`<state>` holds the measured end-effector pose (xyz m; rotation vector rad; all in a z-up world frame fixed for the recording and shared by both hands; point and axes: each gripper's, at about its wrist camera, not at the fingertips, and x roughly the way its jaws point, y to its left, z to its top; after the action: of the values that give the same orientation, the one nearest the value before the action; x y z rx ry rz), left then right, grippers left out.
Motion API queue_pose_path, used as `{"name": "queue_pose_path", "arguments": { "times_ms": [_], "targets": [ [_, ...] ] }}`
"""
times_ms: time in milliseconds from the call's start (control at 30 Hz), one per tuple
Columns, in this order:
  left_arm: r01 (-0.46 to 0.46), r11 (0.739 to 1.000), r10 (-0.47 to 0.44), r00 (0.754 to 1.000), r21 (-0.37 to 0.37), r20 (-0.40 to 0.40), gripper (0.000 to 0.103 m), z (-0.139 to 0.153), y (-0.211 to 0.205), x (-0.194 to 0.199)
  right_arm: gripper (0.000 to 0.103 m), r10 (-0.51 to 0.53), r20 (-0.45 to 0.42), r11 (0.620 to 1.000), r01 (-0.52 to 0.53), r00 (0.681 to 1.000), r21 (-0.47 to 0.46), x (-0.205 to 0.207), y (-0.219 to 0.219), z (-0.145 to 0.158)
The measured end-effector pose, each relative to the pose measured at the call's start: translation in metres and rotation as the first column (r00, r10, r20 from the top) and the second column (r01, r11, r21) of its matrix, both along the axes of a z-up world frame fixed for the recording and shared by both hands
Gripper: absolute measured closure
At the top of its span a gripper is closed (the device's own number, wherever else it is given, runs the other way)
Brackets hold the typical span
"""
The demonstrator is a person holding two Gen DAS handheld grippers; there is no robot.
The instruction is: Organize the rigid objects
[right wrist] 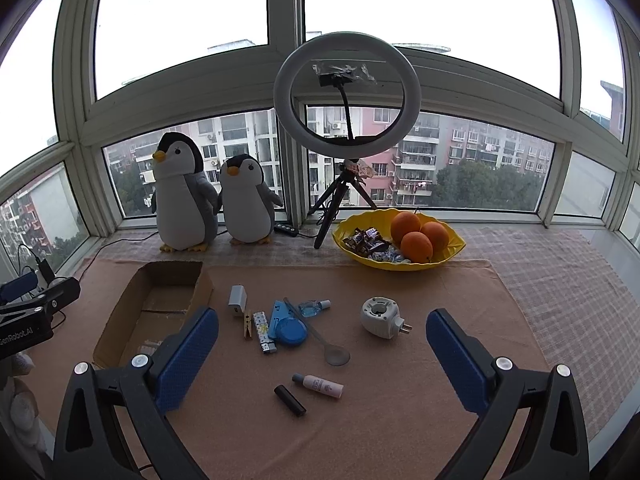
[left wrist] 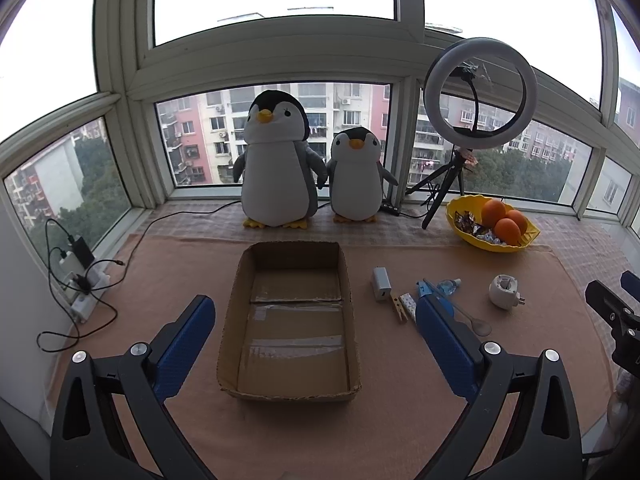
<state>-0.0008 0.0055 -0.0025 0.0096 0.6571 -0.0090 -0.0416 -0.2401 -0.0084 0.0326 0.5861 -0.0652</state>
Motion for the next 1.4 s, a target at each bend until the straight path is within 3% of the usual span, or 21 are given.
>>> {"name": "queue_pose_path", "arguments": {
  "times_ms": [1400],
  "targets": [
    [0.005, 1.000, -0.005, 1.000, -0.005, -0.006, 0.002, -0.0028, -0.0039, 0.0036, 0.000, -0.005, -0.016, 1.000, 0.005, 1.000, 0.008, 0.0027, -0.0021, -0.0029]
  ]
}}
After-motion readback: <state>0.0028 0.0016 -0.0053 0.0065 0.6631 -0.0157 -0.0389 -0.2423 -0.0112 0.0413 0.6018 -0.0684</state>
